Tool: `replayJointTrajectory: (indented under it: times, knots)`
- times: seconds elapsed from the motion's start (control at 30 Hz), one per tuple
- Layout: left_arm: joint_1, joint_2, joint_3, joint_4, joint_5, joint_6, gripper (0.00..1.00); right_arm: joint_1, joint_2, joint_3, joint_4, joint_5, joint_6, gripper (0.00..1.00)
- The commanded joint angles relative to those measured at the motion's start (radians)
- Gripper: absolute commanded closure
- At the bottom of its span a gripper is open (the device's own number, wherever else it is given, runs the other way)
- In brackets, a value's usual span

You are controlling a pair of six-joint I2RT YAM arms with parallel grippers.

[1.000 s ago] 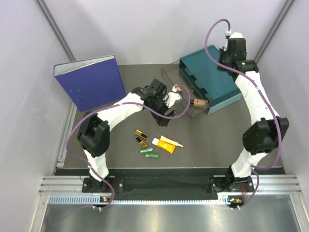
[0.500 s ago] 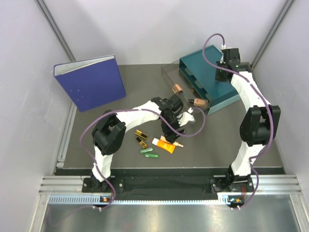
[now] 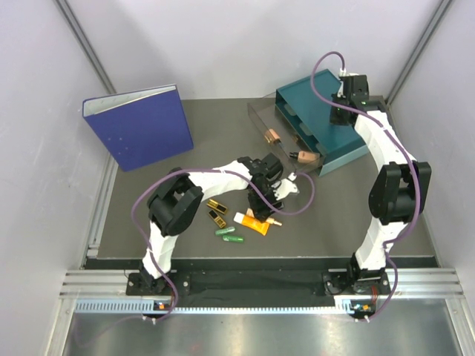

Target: Organize the makeup

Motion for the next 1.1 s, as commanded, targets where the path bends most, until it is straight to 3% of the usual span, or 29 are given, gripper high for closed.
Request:
replayJointTrajectory:
  times: [0.0,0.13,0.2,0.3,0.33,0.5,0.67,0.8,0.93,1.07]
  knots:
    - [-0.007,0.03,0.0,0.091,-0.049,-0.02,0.4,0.005,-0.004,-0.034,-0.055,-0.049,-0.002,1.0]
    - [-0.006,0.065,0.026,0.096,-0.081,-0.026,0.5,0.005,-0.006,-0.037,-0.058,-0.053,-0.003,1.0]
    - [-0.006,0.087,0.033,0.093,-0.1,-0.029,0.63,0.005,-0.006,-0.037,-0.056,-0.056,-0.002,1.0]
    - [-0.004,0.11,0.04,0.071,-0.123,-0.033,0.97,0.004,-0.004,-0.034,-0.055,-0.058,-0.003,1.0]
    - [-0.001,0.113,0.038,0.067,-0.126,-0.039,1.0,0.005,0.0,-0.031,-0.056,-0.058,-0.002,1.0]
    - [0.022,0.053,-0.048,0.103,-0.126,-0.126,1.0,0.005,0.01,-0.017,-0.058,-0.064,-0.003,1.0]
    - [0.134,-0.022,-0.114,0.14,-0.127,-0.262,1.0,0.005,0.019,-0.008,-0.058,-0.062,-0.003,1.0]
    - [0.253,-0.1,-0.099,0.143,-0.094,-0.315,1.0,0.005,0.027,-0.002,-0.058,-0.064,-0.003,1.0]
    - [0.342,-0.177,-0.051,0.162,-0.17,-0.321,1.0,0.005,0.025,-0.008,-0.056,-0.096,-0.003,1.0]
    - [0.364,-0.189,0.073,0.153,-0.264,-0.309,1.0,0.005,0.025,-0.013,-0.055,-0.099,-0.006,1.0]
